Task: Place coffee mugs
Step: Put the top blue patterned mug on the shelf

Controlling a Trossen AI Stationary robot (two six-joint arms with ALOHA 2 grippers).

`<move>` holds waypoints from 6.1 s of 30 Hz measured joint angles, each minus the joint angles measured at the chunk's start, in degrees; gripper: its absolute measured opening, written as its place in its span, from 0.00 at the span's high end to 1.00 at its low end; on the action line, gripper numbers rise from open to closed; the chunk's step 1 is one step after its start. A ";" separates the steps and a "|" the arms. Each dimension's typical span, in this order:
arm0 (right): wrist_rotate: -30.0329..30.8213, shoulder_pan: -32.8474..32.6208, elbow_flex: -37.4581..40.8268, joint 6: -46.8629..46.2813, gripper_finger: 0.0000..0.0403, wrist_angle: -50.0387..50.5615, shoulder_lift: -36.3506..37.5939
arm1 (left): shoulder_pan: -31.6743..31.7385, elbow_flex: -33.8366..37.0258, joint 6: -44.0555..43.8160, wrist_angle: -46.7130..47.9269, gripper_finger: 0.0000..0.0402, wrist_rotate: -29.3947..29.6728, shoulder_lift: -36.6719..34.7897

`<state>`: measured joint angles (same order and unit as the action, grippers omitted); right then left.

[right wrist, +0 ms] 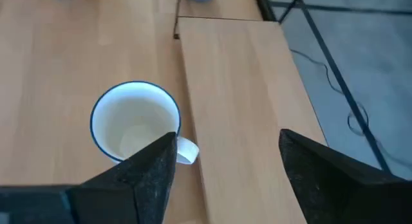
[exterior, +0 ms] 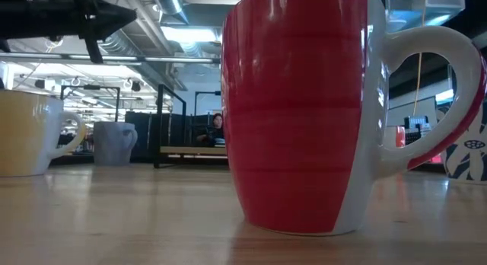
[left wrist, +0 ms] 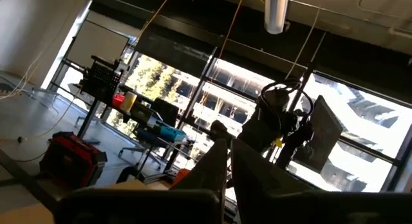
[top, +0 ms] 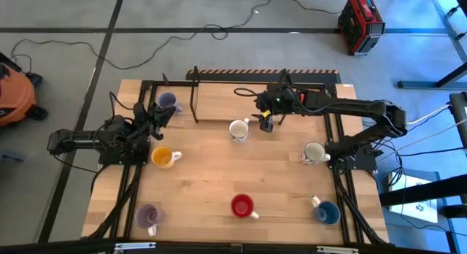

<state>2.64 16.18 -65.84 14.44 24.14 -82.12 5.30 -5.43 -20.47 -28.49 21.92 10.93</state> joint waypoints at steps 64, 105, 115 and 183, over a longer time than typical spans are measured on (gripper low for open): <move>-16.25 0.39 0.04 21.89 0.35 -4.48 -18.23 | -0.02 -8.61 3.06 6.68 0.96 -3.16 13.46; -13.14 -2.33 0.02 10.26 0.89 -3.28 -19.42 | -0.01 -8.61 3.08 6.84 0.96 -2.90 13.46; -12.57 -2.33 0.00 8.32 0.89 -3.17 -19.39 | -0.02 -8.61 3.08 6.84 0.96 -2.90 13.46; 0.99 -0.08 0.04 -10.55 0.89 0.55 -2.36 | 0.00 -8.61 4.46 7.01 0.96 -2.90 13.43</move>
<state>3.63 16.09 -65.80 3.89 24.69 -84.48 5.30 -14.04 -16.01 -21.48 19.02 24.36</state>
